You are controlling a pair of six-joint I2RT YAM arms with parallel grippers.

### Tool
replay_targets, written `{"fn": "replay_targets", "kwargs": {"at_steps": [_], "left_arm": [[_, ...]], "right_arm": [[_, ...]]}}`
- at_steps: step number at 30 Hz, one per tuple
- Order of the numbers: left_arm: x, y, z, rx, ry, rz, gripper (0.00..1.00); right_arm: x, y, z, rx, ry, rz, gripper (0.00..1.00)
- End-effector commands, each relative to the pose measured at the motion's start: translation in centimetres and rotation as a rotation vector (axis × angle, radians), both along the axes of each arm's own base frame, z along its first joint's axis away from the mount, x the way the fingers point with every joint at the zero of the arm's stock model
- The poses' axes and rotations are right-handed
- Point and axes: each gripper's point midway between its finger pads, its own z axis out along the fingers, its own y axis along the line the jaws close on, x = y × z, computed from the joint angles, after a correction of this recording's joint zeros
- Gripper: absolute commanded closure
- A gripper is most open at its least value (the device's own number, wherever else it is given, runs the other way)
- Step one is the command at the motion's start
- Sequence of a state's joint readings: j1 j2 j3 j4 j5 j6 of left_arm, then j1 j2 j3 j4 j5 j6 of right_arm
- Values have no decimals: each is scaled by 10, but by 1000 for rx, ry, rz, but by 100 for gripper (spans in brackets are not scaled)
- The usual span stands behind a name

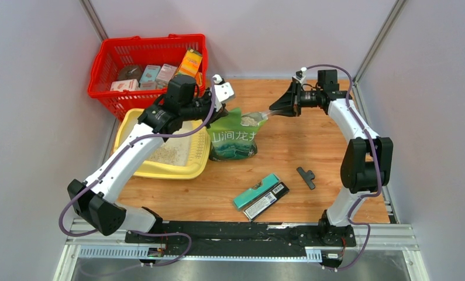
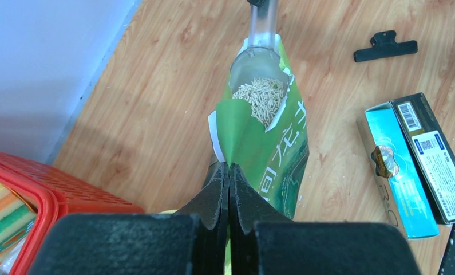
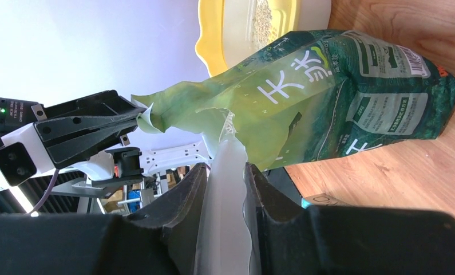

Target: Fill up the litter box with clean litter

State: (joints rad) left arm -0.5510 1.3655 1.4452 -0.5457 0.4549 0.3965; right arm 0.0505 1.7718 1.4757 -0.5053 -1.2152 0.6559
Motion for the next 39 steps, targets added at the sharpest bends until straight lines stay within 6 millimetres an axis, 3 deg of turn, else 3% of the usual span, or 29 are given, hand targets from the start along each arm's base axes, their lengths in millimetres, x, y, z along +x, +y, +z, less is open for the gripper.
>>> {"fn": "replay_targets", "kwargs": {"at_steps": [1, 4, 5, 8, 16, 21, 33, 39], "left_arm": [[3, 4, 54, -35, -156, -9, 100], [5, 3, 55, -30, -159, -9, 100], [5, 2, 54, -28, -158, -11, 100], [6, 2, 53, -26, -157, -8, 100], [6, 1, 53, -6, -148, -26, 100], [10, 2, 53, 3, -162, -14, 100], [9, -3, 60, -33, -143, -19, 100], [6, -2, 60, -40, -136, -15, 100]], "right_arm": [[-1, -12, 15, -2, -53, -29, 100], [-2, -15, 25, 12, -71, -26, 100], [1, -27, 26, 15, -65, -55, 100], [-2, -34, 28, 44, -51, -42, 100], [-2, -47, 2, 94, -4, 13, 100], [0, -58, 19, 97, -66, -7, 100], [0, -48, 46, -102, -207, -141, 100], [-1, -42, 45, -98, -180, -157, 100]]}}
